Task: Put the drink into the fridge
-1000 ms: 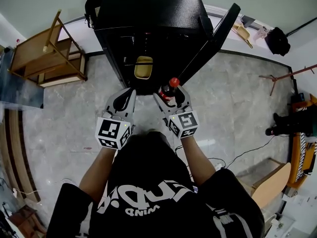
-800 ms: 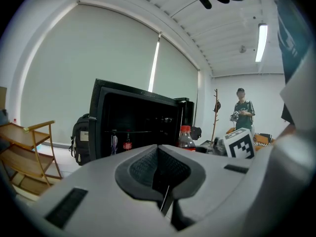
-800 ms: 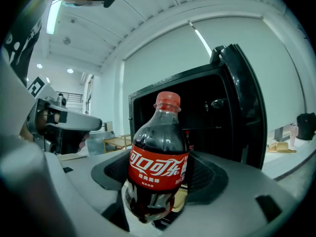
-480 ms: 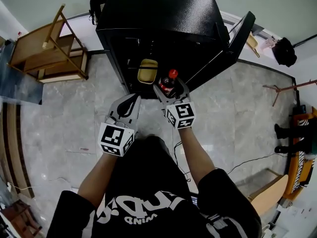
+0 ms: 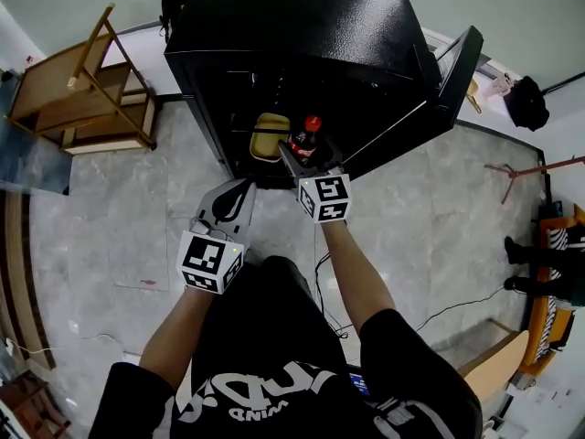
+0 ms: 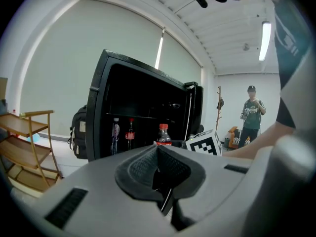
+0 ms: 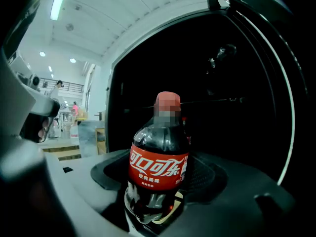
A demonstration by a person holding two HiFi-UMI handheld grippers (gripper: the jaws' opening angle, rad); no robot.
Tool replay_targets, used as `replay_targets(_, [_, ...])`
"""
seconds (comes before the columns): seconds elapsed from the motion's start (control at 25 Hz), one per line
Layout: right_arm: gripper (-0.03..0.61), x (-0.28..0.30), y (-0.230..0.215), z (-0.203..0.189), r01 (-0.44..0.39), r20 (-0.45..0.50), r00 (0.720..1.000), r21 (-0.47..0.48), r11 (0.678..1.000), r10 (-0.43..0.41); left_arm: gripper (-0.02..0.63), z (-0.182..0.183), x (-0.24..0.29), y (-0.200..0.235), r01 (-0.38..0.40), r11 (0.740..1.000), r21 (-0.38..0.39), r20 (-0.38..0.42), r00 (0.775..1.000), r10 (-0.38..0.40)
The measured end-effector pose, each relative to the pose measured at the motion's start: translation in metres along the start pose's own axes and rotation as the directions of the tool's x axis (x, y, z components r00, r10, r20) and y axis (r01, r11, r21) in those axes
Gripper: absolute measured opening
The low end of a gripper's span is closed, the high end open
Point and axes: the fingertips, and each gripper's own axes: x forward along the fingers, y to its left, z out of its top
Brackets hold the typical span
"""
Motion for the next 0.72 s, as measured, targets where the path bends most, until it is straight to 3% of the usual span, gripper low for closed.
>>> replay_targets(0.72, [0.341, 0.07, -0.056, -0.044, 0.082, 0.009, 0.997, -0.011, 0.997, -0.082, 0.008, -0.044, 0.029, 0.011, 0.008, 0.999, -0.048, -0.047, 0.999, -0.01])
